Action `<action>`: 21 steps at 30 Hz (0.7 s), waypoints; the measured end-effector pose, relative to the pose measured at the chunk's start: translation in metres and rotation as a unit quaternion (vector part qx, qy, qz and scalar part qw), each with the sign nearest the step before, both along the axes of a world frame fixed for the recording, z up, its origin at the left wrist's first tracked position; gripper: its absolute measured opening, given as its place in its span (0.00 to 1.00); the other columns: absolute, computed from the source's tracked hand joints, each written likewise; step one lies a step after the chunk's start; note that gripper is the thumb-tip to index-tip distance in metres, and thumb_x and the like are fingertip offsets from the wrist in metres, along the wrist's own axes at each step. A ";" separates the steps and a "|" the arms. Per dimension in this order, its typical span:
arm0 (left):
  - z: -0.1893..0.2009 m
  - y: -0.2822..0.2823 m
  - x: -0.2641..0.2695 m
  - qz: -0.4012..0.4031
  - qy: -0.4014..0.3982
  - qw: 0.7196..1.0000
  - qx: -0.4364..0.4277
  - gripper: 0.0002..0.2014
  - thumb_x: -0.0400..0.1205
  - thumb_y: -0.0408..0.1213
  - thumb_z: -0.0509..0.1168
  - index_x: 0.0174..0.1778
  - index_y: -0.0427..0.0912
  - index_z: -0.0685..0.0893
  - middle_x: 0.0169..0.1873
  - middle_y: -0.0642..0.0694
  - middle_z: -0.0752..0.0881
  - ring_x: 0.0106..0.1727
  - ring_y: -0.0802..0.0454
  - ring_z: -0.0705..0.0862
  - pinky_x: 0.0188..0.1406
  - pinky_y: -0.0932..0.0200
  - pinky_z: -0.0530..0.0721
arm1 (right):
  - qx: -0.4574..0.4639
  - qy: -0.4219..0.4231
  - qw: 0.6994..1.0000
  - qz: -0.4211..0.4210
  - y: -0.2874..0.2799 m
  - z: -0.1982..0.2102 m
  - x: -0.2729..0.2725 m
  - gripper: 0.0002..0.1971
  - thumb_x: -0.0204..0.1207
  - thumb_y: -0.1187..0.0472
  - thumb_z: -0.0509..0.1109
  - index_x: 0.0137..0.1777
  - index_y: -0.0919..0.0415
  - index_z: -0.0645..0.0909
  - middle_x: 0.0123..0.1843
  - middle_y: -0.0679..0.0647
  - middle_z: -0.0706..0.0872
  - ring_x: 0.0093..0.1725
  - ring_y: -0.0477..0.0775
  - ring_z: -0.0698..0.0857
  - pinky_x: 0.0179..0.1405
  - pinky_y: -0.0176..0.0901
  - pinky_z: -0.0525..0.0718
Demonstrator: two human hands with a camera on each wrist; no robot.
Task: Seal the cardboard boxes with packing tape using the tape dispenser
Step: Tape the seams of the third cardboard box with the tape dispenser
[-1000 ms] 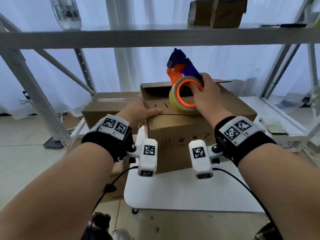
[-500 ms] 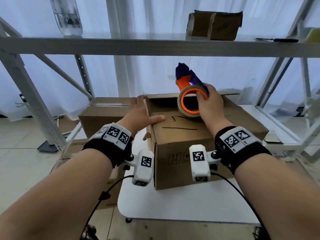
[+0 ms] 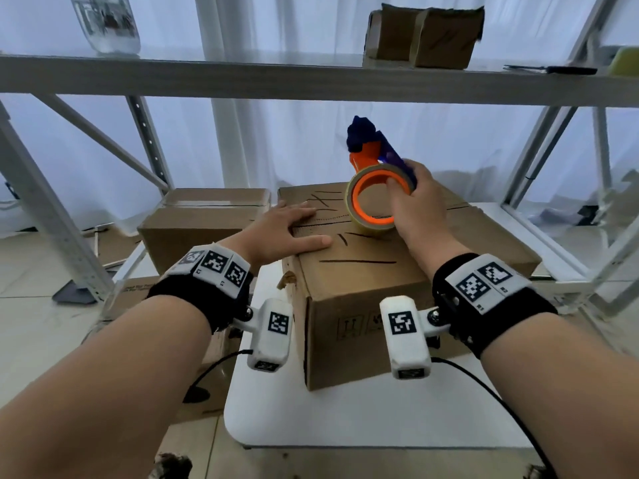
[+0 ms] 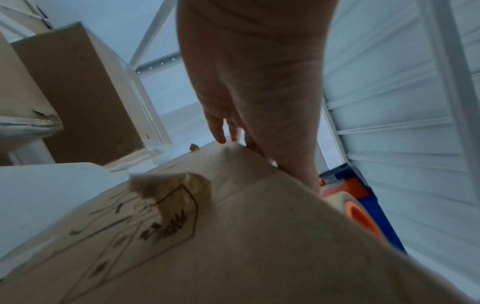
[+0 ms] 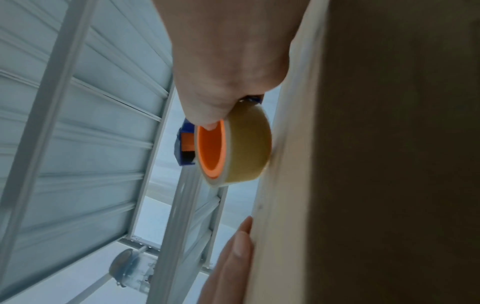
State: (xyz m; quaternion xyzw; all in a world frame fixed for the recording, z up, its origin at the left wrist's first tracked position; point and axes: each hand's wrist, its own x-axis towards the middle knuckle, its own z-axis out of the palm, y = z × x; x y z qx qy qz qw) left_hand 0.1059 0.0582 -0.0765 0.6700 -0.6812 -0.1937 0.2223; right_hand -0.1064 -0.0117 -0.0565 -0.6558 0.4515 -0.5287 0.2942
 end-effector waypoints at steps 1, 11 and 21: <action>0.000 0.002 -0.002 -0.001 -0.017 1.000 -0.002 0.45 0.68 0.71 0.62 0.80 0.56 0.64 0.81 0.58 0.59 0.84 0.50 0.48 0.82 0.41 0.47 | 0.000 0.011 1.000 0.002 -0.002 0.004 0.002 0.17 0.82 0.58 0.63 0.70 0.49 0.73 0.56 0.45 0.79 0.53 0.43 0.78 0.50 0.30 0.75; 0.001 -0.002 -0.010 0.035 -0.057 0.997 -0.040 0.33 0.77 0.64 0.62 0.75 0.51 0.73 0.75 0.51 0.71 0.77 0.48 0.66 0.78 0.46 0.63 | 0.013 0.208 0.969 0.136 0.002 0.043 0.013 0.28 0.77 0.65 0.69 0.78 0.56 0.70 0.70 0.55 0.73 0.68 0.51 0.75 0.62 0.33 0.70; 0.022 -0.035 0.013 0.004 -0.029 0.996 0.081 0.44 0.71 0.67 0.66 0.80 0.55 0.59 0.79 0.46 0.57 0.80 0.42 0.58 0.76 0.43 0.60 | 0.041 -0.041 0.998 0.004 -0.005 0.004 0.005 0.18 0.80 0.64 0.66 0.69 0.55 0.77 0.55 0.50 0.82 0.53 0.47 0.81 0.57 0.41 0.79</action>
